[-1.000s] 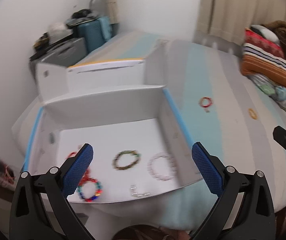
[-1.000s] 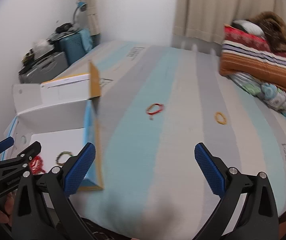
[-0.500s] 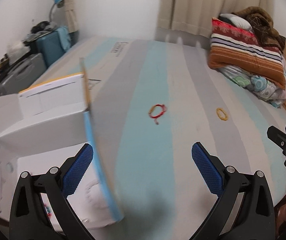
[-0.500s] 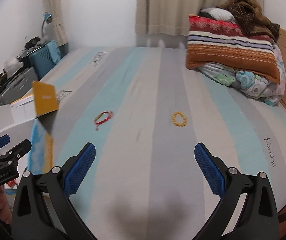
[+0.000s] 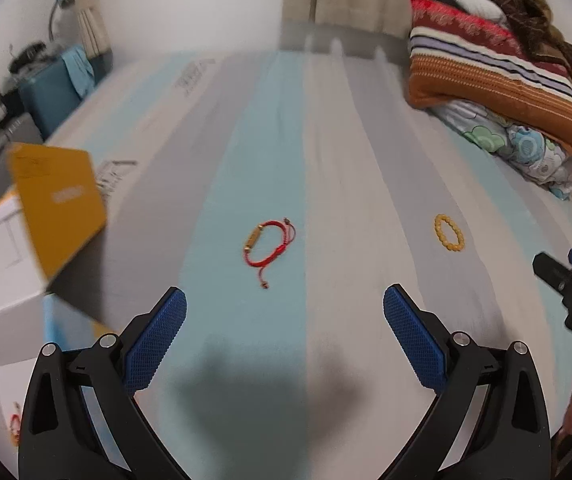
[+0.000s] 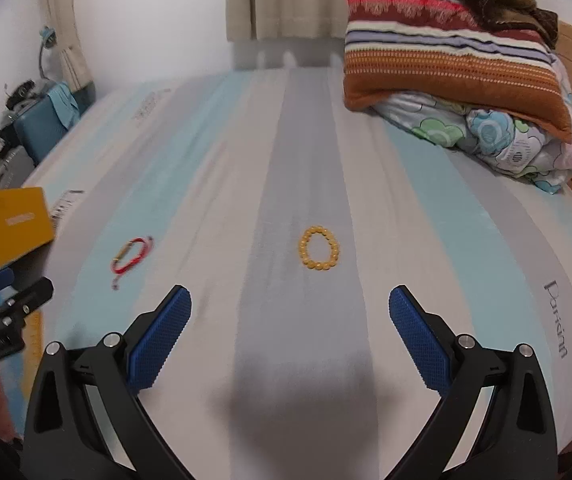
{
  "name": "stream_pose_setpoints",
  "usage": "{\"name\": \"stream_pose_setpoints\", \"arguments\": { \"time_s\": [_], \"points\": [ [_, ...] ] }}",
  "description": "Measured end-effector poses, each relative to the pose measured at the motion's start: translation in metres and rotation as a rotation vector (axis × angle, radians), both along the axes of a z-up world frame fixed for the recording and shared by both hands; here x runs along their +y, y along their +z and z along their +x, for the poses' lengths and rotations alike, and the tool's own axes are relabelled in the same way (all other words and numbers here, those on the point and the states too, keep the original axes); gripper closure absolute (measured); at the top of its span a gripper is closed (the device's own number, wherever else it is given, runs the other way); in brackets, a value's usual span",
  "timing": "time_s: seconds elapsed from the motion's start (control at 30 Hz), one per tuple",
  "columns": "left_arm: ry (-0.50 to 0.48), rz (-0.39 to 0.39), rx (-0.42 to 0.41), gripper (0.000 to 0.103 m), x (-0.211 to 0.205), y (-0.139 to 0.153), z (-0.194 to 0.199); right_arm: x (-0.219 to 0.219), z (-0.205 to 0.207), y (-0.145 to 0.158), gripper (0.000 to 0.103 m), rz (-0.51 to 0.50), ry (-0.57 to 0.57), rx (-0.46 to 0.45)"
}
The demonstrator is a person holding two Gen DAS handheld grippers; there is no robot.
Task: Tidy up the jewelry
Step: 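Withdraw both tools from the box back over the bed, then grasp the second red string bracelet with the left tool while the right tool grasps the yellow bead bracelet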
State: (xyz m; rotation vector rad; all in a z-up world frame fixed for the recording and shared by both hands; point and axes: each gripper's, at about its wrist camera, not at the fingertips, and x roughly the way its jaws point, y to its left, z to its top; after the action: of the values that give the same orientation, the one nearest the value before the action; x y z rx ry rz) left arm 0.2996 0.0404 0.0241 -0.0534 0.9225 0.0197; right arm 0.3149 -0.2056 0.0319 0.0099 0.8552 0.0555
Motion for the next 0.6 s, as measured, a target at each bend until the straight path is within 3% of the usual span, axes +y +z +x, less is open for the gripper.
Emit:
{"name": "stream_pose_setpoints", "arguments": {
  "time_s": [0.37,0.6],
  "points": [
    [0.006,-0.044,0.169,0.006,0.016,-0.061,0.093,-0.002,0.094,-0.043,0.008,-0.027,0.033,0.185],
    [0.035,-0.073,0.296,0.006,0.041,-0.105,0.136,0.003,0.142,-0.083,0.008,-0.025,0.052,0.365]
  ]
}}
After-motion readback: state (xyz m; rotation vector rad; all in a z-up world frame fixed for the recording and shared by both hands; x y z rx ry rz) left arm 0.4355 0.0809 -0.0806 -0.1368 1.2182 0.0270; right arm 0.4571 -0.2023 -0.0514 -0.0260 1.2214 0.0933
